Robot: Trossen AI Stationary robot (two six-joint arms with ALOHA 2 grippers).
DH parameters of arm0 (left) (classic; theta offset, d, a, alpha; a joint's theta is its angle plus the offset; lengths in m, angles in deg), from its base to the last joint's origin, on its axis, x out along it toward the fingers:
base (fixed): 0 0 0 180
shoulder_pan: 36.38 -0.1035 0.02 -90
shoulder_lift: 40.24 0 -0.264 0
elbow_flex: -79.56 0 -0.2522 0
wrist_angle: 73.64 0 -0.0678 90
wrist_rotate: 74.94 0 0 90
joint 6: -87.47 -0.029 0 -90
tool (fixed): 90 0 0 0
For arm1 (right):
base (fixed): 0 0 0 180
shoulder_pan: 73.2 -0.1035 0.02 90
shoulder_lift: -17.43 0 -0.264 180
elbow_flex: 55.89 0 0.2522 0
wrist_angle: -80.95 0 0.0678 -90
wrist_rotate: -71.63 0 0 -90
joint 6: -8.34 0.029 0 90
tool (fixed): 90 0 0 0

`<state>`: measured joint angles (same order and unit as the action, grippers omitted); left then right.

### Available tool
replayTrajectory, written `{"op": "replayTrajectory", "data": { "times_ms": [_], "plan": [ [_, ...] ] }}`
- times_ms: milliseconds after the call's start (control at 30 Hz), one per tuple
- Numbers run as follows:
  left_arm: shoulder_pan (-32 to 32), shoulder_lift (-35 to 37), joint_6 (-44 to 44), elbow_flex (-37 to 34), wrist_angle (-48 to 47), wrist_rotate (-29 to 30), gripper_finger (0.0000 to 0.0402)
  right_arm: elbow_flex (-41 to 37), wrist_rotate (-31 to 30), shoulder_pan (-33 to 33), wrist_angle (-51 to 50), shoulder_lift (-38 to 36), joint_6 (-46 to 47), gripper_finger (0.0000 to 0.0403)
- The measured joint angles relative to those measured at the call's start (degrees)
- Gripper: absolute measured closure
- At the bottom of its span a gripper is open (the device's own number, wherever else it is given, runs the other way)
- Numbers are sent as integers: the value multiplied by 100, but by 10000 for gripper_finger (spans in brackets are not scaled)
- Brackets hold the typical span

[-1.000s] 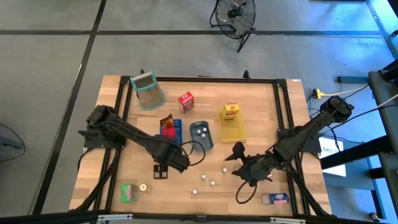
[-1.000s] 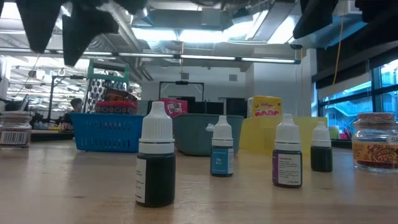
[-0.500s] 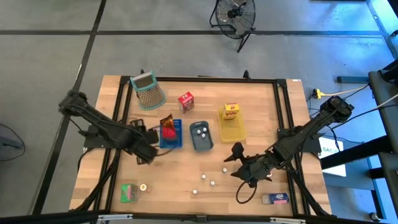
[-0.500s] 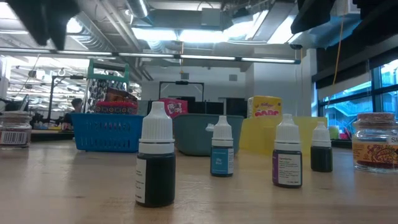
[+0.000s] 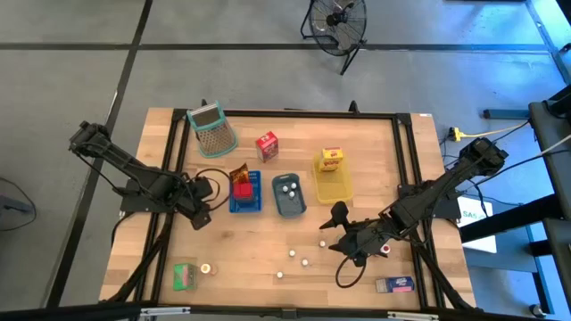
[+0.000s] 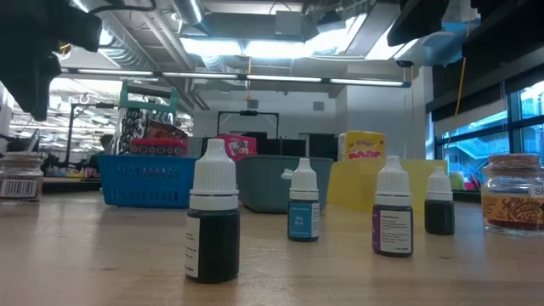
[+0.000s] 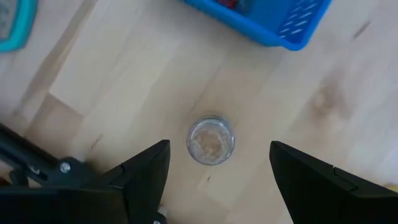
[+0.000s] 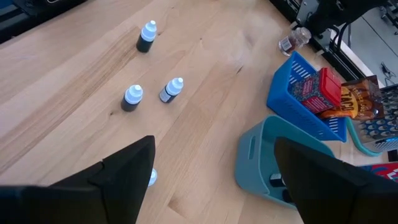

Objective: Pick & Place Kitchen Items
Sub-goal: Put the left brown seasoning bottle into the blue bin

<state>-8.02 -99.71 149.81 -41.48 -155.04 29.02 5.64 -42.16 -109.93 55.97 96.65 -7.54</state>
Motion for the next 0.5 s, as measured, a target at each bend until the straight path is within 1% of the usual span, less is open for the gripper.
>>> {"op": "replayTrajectory", "data": {
  "times_ms": [133,267,333,400,500],
  "plan": [
    [-2,0,606,-98,142,-7,131,0,-2,5,9,2,0,70],
    [-150,-2,1920,-196,148,-85,131,0,3,27,114,2,-2,70],
    [-208,-2,2380,-226,153,-78,131,0,51,48,172,1,-1,70],
    [-223,-2,2699,-263,155,-142,131,0,168,86,223,1,-19,70],
    [-223,-85,2786,-266,150,-254,131,0,367,138,262,2,-22,70]
  ]
}}
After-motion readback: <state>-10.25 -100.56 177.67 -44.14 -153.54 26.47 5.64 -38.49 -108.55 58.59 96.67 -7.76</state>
